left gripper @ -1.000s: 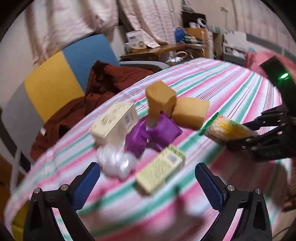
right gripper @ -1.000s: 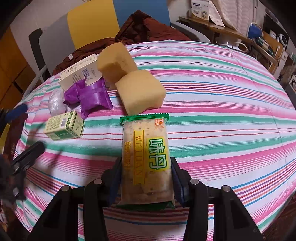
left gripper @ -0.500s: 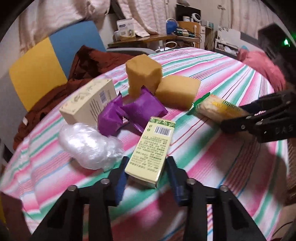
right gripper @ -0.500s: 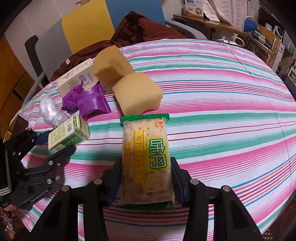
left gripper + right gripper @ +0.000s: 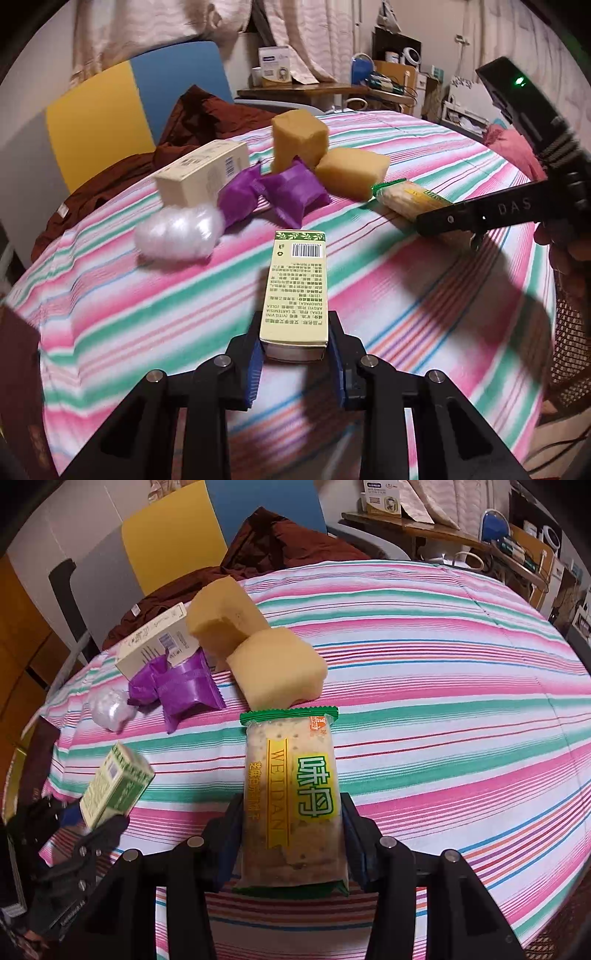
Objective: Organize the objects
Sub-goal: 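Grasp the small green-white box with the left tool while the right tool holds the WEIDAN pack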
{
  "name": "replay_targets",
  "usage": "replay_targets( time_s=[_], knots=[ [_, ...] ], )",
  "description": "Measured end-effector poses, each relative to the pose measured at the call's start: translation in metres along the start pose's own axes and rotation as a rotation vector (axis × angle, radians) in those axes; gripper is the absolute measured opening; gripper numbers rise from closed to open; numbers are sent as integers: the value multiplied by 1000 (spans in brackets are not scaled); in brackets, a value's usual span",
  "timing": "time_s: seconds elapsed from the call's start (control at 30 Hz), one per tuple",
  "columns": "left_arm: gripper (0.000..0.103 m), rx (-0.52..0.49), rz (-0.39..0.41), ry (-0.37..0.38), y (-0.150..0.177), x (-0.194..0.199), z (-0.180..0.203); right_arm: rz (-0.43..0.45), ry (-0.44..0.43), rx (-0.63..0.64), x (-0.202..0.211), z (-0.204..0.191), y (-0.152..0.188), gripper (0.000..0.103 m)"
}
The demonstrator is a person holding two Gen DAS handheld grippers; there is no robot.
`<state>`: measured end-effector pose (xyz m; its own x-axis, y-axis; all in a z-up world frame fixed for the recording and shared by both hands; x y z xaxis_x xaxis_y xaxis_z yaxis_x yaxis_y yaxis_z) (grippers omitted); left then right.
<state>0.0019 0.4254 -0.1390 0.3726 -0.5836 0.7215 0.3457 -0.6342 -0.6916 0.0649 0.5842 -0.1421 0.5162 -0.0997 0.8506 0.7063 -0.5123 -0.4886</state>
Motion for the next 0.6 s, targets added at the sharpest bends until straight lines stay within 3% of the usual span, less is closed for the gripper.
replay_targets(
  time_s=[0.6],
  knots=[
    [30,186,46,-4,37,62,-21,27,28,181,-1,-37,16,49]
  ],
)
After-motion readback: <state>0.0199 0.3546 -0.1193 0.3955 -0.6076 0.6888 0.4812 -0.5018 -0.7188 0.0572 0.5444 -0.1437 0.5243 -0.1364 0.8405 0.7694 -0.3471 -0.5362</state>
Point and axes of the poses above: each gripper's, at about its wrist camera, not at the fingertips, and x roughly against the way its jaws point, z to its right, y to its underside, the point moved 8 cm from there along -x, roughly the way its jaws point, and after that the axes turned 2 degrees about z, right-handed, at the moved point
